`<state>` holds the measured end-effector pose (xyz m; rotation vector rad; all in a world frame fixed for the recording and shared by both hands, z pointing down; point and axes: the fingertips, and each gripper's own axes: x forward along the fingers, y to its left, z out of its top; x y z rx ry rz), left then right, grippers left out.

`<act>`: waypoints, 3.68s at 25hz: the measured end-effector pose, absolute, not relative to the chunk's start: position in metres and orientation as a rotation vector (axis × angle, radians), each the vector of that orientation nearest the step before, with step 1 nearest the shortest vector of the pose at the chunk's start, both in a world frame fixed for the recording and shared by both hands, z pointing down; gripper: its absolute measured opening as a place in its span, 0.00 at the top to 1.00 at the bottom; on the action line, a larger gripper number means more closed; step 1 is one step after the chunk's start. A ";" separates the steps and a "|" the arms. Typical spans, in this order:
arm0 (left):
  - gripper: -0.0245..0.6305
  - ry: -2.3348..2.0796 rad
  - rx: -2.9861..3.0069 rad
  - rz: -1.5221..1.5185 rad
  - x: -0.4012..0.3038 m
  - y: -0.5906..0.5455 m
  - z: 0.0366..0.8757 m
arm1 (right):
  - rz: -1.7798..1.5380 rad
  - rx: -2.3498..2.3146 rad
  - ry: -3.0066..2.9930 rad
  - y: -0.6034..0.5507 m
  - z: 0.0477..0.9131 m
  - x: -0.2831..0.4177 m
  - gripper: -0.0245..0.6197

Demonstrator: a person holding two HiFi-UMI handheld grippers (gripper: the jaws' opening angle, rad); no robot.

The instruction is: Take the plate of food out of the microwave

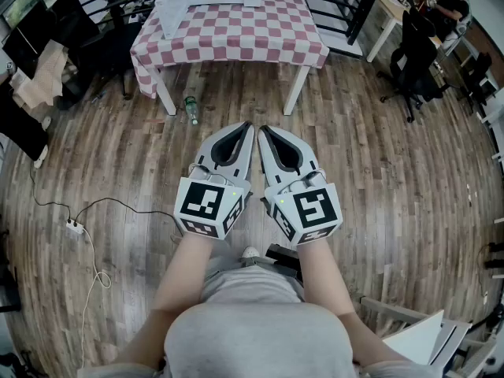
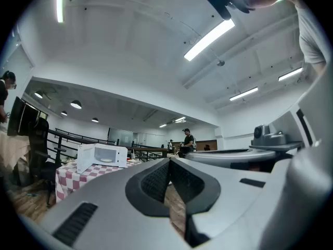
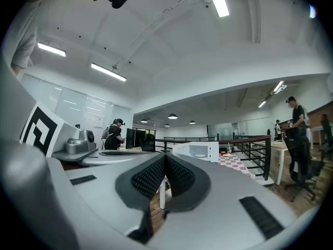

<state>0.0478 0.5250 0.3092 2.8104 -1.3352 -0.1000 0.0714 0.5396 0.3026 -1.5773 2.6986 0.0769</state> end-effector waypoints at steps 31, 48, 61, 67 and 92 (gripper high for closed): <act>0.96 -1.246 2.763 -0.196 0.013 0.444 0.319 | 0.047 -1.601 2.677 0.459 0.315 0.046 0.92; 0.96 -1.241 2.722 -0.104 -0.019 0.311 0.330 | 0.046 -1.605 2.678 0.335 0.313 0.017 0.92; 0.96 -1.194 2.787 -0.061 -0.033 0.240 0.328 | 0.052 -1.662 2.692 0.262 0.320 -0.006 0.92; 0.96 -1.207 2.808 -0.066 -0.041 0.218 0.325 | 0.025 -1.676 2.690 0.239 0.322 -0.012 0.92; 0.96 -1.332 2.773 -0.052 -0.051 0.117 0.331 | -0.028 -1.603 2.711 0.134 0.329 -0.014 0.92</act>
